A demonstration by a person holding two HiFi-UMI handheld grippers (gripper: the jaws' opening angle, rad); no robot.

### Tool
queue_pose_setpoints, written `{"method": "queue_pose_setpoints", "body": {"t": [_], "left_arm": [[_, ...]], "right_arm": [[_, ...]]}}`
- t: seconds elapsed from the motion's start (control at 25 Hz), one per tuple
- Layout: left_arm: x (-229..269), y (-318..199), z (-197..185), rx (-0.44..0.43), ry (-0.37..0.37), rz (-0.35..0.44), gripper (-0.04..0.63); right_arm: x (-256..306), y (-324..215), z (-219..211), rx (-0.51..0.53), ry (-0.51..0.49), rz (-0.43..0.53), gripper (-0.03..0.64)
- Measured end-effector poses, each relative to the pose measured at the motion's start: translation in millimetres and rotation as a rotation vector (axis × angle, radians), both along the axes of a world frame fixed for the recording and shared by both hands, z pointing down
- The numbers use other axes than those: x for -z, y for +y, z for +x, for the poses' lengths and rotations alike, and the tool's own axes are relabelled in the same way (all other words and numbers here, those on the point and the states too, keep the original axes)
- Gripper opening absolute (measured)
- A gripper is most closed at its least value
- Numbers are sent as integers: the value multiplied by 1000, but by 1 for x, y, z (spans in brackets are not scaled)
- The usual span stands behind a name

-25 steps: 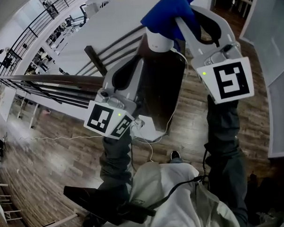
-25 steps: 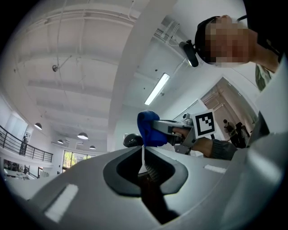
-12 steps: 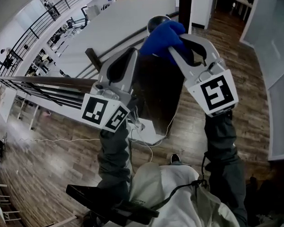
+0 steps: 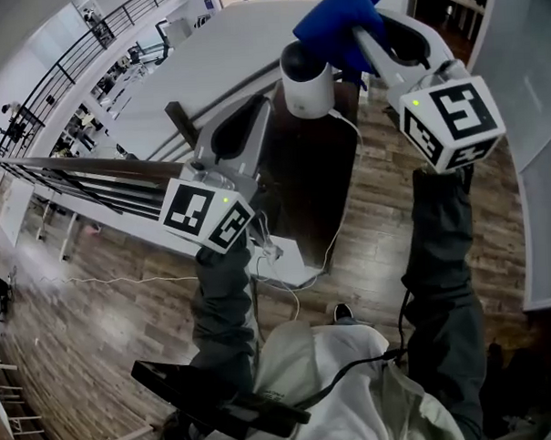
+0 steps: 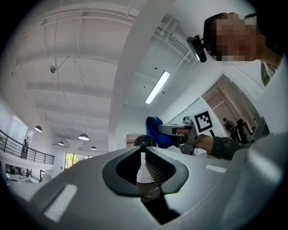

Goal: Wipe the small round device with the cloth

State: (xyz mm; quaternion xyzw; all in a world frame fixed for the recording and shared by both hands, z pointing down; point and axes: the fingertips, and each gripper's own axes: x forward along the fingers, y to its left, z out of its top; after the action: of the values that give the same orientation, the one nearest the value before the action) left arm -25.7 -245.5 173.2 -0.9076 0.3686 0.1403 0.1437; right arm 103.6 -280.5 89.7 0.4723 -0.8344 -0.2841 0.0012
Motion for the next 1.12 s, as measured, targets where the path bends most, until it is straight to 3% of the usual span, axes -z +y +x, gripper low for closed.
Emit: {"method": "queue_pose_setpoints", "body": {"t": [0.28, 0.48, 0.56, 0.68, 0.84, 0.96, 1.12], "left_arm": [[-6, 1, 7, 8, -23, -7, 18], [-12, 3, 10, -2, -7, -15, 20], [-15, -1, 12, -9, -6, -11, 26], [-15, -11, 11, -8, -10, -7, 26], [-17, -11, 7, -3, -4, -4, 26], [-20, -9, 7, -5, -8, -7, 31], [-22, -5, 10, -22, -31, -10, 32]], "right_arm": [[-60, -18, -10, 51, 25, -146, 74], [-107, -5, -5, 69, 141, -277, 74], [-114, -5, -3, 96, 140, -306, 74], [-91, -12, 6, 82, 77, -243, 74], [-23, -15, 13, 116, -121, -111, 74], [-19, -32, 9, 218, -144, -118, 74], [-51, -41, -7, 336, -121, -207, 74]]}}
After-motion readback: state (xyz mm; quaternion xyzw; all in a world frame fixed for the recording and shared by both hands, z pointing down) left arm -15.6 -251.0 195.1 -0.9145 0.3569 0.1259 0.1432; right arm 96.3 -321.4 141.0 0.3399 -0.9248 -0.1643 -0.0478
